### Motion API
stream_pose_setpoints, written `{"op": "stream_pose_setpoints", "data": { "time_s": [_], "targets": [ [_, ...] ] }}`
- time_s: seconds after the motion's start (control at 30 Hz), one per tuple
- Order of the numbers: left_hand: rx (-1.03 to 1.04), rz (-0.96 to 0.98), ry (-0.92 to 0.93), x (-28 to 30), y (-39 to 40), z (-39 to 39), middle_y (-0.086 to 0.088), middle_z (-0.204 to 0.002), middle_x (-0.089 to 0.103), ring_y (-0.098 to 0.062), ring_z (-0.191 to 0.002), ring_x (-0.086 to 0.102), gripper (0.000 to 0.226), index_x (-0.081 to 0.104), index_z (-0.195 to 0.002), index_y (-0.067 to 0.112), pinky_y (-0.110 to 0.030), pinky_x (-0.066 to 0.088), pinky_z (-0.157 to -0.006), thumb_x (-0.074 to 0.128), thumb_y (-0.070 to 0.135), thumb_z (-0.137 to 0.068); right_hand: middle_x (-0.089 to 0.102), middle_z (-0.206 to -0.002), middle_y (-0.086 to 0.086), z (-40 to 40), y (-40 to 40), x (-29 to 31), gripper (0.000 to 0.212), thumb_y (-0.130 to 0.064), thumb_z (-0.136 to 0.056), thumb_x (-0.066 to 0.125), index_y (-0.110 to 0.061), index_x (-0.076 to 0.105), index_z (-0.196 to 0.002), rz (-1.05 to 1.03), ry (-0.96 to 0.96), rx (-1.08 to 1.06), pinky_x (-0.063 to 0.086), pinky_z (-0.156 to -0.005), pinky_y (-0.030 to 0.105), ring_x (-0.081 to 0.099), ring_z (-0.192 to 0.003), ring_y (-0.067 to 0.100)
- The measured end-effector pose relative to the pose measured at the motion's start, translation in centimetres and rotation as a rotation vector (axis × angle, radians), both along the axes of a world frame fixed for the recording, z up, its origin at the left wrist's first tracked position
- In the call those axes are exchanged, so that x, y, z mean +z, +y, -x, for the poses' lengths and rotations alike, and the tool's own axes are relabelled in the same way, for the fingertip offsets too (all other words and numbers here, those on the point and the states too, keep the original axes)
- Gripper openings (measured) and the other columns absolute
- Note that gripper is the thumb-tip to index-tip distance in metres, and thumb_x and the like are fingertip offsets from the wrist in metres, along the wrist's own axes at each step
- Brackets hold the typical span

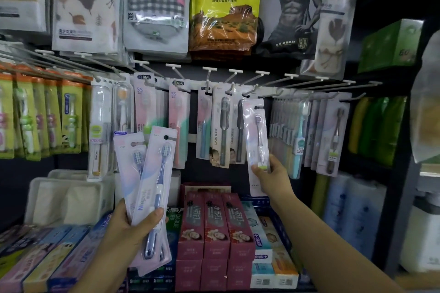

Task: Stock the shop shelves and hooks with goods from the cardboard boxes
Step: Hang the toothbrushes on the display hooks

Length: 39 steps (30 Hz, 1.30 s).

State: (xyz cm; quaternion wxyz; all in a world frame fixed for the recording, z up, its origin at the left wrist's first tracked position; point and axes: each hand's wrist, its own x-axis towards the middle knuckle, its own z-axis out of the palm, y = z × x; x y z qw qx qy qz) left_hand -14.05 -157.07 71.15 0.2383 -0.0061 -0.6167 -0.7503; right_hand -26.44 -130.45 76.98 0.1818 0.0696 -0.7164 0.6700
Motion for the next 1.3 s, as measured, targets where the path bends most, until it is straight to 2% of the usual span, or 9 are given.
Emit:
{"op": "stream_pose_setpoints", "data": {
  "time_s": [0.17,0.4,0.57,0.7,0.87,0.97,1.13,1.23,1.3],
  "targets": [
    [-0.050,0.033,0.013,0.6,1.4,0.7,-0.001,-0.104,0.067,-0.016,-0.093,0.063,0.042,0.056,-0.117,0.020,-0.028,0.050,-0.075,0.068,0.001,-0.081,0.052,-0.135,-0.003,1.3,1.4,1.4,0.056,-0.018,-0.094,0.059,-0.018,0.037,-0.145,0.016,-0.025,-0.054,0.048,-0.097,0.037,0.056,-0.111,0.022],
    [-0.063,0.072,0.035,0.5,2.9,1.6,0.002,-0.100,0.068,-0.014,-0.089,0.064,0.042,0.057,-0.105,0.029,-0.016,0.052,-0.058,0.070,0.000,-0.078,0.057,-0.131,0.006,2.6,1.6,2.2,0.050,-0.016,-0.094,0.059,-0.019,0.042,-0.141,-0.043,-0.033,-0.062,0.045,-0.058,0.021,0.057,-0.099,0.021],
    [-0.047,0.076,0.054,0.9,3.5,1.1,0.000,-0.097,0.067,-0.015,-0.084,0.063,0.043,0.057,-0.101,0.029,-0.017,0.051,-0.054,0.074,0.000,-0.074,0.051,-0.139,0.007,3.7,1.6,4.2,0.055,-0.018,-0.094,0.059,-0.017,0.039,-0.144,-0.096,-0.038,-0.112,0.048,-0.095,0.037,0.054,-0.119,0.029],
    [-0.114,0.054,0.067,1.2,3.6,0.6,0.006,-0.085,0.073,-0.008,-0.073,0.067,0.090,0.059,-0.109,0.025,-0.012,0.051,-0.049,0.098,0.021,-0.028,0.052,-0.136,0.007,4.7,1.5,5.1,0.052,-0.014,-0.094,0.058,-0.015,0.041,-0.144,-0.115,-0.047,-0.128,0.045,-0.101,0.038,0.053,-0.118,0.030],
    [-0.086,0.062,0.088,1.2,3.3,1.0,0.019,-0.077,0.072,0.011,-0.066,0.065,0.058,0.055,-0.097,0.034,-0.005,0.047,-0.050,0.077,-0.010,-0.066,0.048,-0.139,0.010,6.3,0.7,4.8,0.052,-0.014,-0.096,0.054,-0.012,0.036,-0.145,-0.128,-0.040,-0.132,0.042,-0.099,0.036,0.049,-0.122,0.031],
    [-0.063,0.070,0.081,1.0,2.7,1.5,0.016,-0.083,0.074,0.010,-0.068,0.065,0.057,0.058,-0.099,0.032,-0.007,0.048,-0.052,0.070,-0.016,-0.071,0.058,-0.125,0.010,7.1,0.4,4.0,0.043,-0.016,-0.096,0.053,-0.016,0.043,-0.138,-0.092,-0.044,-0.143,0.047,-0.088,0.035,0.056,-0.102,0.027],
    [-0.114,0.070,0.122,1.3,3.0,2.4,0.016,-0.087,0.074,0.008,-0.068,0.066,0.057,0.059,-0.102,0.031,-0.011,0.050,-0.052,0.085,0.002,-0.059,0.053,-0.120,-0.002,7.8,0.4,3.4,0.050,-0.020,-0.097,0.053,-0.019,0.036,-0.144,-0.030,-0.045,-0.122,0.048,-0.094,0.038,0.056,-0.105,0.024],
    [-0.185,0.075,0.163,1.6,3.5,2.9,0.020,-0.088,0.073,0.007,-0.074,0.067,0.094,0.059,-0.104,0.035,-0.010,0.050,-0.055,0.093,0.051,-0.018,0.053,-0.133,0.003,8.8,0.4,3.8,0.049,-0.019,-0.097,0.053,-0.020,0.038,-0.143,-0.012,-0.064,-0.118,0.045,-0.088,0.029,0.056,-0.109,0.023],
    [-0.180,0.098,0.166,1.8,3.8,3.3,0.025,-0.091,0.072,0.009,-0.078,0.066,0.102,0.057,-0.106,0.039,-0.009,0.050,-0.058,0.092,0.054,-0.011,0.047,-0.141,0.005,9.5,0.2,4.3,0.056,-0.019,-0.097,0.053,-0.019,0.031,-0.148,-0.013,-0.093,-0.118,0.043,-0.086,0.027,0.054,-0.113,0.023]
  ]
}}
